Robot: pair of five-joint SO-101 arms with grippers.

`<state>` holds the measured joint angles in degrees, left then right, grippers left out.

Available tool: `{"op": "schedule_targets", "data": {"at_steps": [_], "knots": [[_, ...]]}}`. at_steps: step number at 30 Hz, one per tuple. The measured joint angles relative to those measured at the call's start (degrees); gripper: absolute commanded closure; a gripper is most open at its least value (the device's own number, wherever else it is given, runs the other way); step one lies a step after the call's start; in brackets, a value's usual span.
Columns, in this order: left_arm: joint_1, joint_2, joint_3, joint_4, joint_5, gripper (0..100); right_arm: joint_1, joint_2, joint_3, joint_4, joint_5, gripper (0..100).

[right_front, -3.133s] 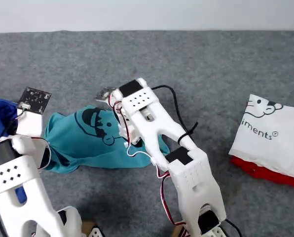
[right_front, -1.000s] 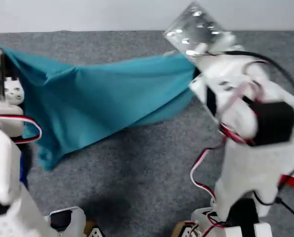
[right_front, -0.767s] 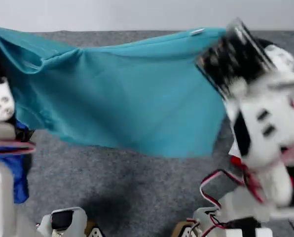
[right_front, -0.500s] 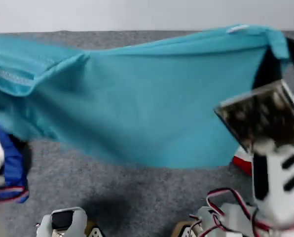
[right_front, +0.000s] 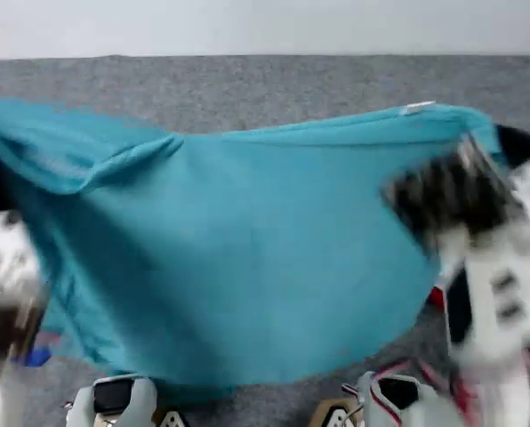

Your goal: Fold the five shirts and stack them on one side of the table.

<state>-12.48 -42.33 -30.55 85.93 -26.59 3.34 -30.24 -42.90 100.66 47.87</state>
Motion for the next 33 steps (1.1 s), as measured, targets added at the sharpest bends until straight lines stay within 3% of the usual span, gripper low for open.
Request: {"op": "schedule_targets", "data": {"at_steps": [3, 6, 14, 21, 26, 33], "knots": [[0.18, 0.18, 12.48, -2.64, -1.58, 100, -2.81, 0.44, 11.52, -0.44, 0.0, 98.7], [0.18, 1.05, 26.99, -10.55, -1.76, 100, -4.84, 0.44, 24.26, -5.89, 0.0, 98.7], [0.18, 6.15, 56.35, -44.04, -1.76, 100, -5.54, 0.53, 55.38, -38.33, 0.09, 98.7], [2.11, 20.04, 56.35, -68.75, -1.85, 100, -5.54, 3.34, 65.93, -66.29, 0.09, 98.7], [4.92, 29.98, 47.3, -72.18, -1.93, 100, -5.45, 10.02, 66.02, -77.54, 0.09, 98.7], [6.95, 41.05, 33.76, -72.62, -1.93, 100, -5.45, 17.76, 57.85, -81.05, 0.09, 98.7]]}}
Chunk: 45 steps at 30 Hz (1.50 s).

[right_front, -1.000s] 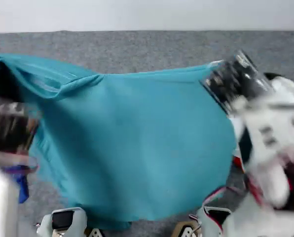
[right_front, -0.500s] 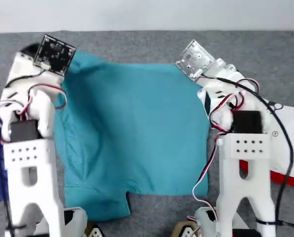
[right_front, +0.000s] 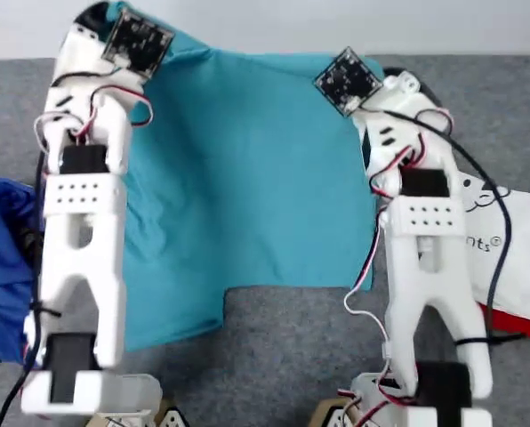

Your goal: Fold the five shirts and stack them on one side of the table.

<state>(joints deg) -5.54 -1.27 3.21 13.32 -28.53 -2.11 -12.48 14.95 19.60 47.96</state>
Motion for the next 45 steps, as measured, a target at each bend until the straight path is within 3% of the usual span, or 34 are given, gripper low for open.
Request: {"op": "schedule_targets", "data": {"at_steps": [4, 7, 20, 31, 36, 45], "knots": [[0.09, 1.14, -2.2, 0.35, 0.0, 100, 0.0, 1.23, -1.41, -0.09, 0.0, 98.7], [0.09, 1.14, -2.73, 5.89, 0.0, 100, 0.18, 1.23, -1.41, 2.81, 0.7, 98.7], [-0.18, 1.14, -2.81, 52.57, -7.82, 100, 0.62, 1.76, -1.41, 32.09, 4.66, 98.7], [-0.18, 1.14, -2.81, 76.75, -17.49, 100, 0.79, 1.76, -1.41, 50.02, 5.71, 98.7], [-0.44, 1.14, -2.81, 84.75, -21.63, 100, 0.79, 1.76, -1.41, 58.64, 7.38, 98.7], [-5.1, 1.05, 7.82, 85.45, -29.71, 100, 0.79, 1.76, -1.41, 67.25, 10.81, 98.7]]}}
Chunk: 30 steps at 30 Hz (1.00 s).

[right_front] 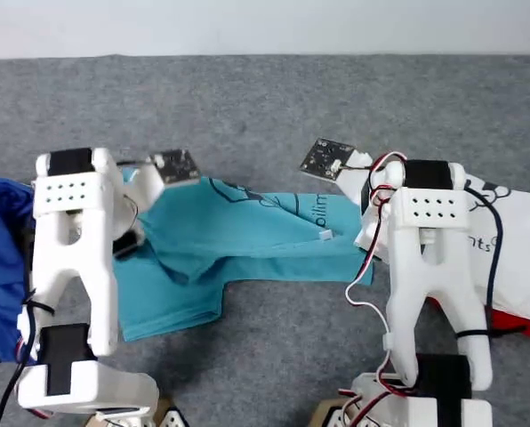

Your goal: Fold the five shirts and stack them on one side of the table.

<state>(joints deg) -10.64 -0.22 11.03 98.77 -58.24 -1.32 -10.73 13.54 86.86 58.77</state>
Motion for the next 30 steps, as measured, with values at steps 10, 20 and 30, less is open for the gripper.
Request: {"op": "schedule_targets", "data": {"at_steps": [10, 20, 30], "knots": [[0.7, 0.0, 8.18, 0.0, -2.02, 93, 0.35, 0.0, 0.0, -0.18, 0.97, 80.9], [0.7, 0.0, 8.7, 0.0, -2.02, 92, 0.44, 0.0, 0.0, -0.18, 0.97, 78.9], [-0.26, 0.0, 14.77, 0.0, -4.31, 88, 0.7, -0.09, -2.02, -2.11, 0.97, 79.0]]}}
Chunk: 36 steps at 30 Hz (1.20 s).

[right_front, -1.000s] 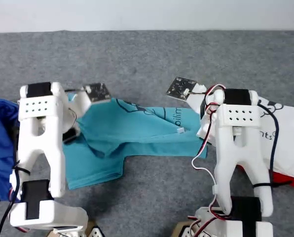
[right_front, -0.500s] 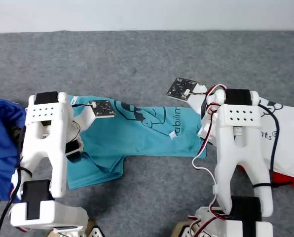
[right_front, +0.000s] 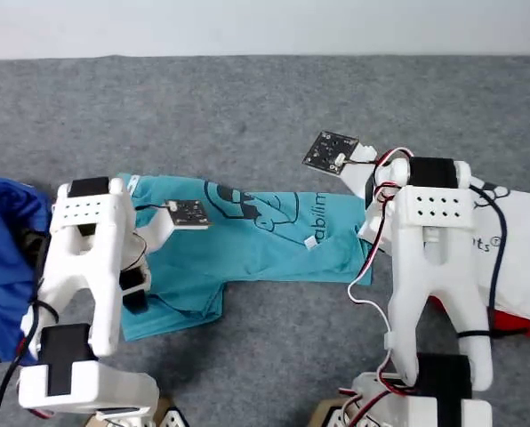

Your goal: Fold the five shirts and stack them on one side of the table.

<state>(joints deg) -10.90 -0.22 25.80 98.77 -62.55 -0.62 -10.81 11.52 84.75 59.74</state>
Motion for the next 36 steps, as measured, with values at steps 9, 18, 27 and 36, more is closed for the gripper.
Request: {"op": "schedule_targets", "data": {"at_steps": [9, 18, 27, 36], "knots": [[-2.37, 0.0, 0.26, -2.73, 6.86, 83, -1.41, 0.0, 2.37, -6.07, -2.2, 79.0], [-1.49, 0.0, -0.09, -3.6, 9.05, 83, -5.71, 0.7, 3.16, -10.37, -8.62, 79.0], [-0.09, 0.0, -11.25, -12.75, 22.86, 97, -7.12, 10.2, 3.16, -21.1, -22.07, 81.7], [1.76, 1.05, -11.78, -26.64, 39.82, 99, -8.62, 24.09, -8.18, -23.38, -29.01, 98.0]]}}
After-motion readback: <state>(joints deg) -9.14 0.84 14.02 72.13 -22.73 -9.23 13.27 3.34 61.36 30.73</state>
